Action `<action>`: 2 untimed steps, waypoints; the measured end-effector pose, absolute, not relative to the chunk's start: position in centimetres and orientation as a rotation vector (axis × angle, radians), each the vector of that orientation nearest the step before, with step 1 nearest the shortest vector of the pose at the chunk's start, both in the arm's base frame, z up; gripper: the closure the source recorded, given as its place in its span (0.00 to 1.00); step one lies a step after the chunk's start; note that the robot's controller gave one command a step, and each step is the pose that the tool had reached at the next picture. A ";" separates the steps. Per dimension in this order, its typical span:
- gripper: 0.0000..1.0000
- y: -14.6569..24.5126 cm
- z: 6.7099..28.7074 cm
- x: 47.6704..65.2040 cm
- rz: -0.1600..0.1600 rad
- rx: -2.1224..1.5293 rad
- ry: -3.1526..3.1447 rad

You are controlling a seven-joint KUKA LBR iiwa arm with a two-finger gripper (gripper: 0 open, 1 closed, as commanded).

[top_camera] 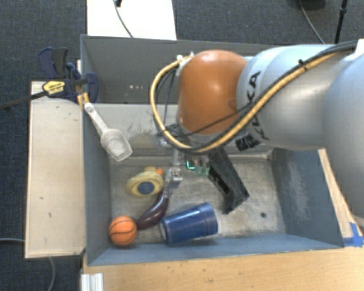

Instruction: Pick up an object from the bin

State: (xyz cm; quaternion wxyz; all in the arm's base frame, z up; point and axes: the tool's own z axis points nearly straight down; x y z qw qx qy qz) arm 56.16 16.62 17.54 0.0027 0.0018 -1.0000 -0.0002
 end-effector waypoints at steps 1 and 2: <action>0.00 16.5 18.0 56.3 -0.003 -0.001 -3.144; 1.00 17.4 8.2 56.7 0.002 0.109 -3.150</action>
Offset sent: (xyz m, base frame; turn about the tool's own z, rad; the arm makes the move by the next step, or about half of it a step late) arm -0.0012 0.0094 -0.1054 -0.0725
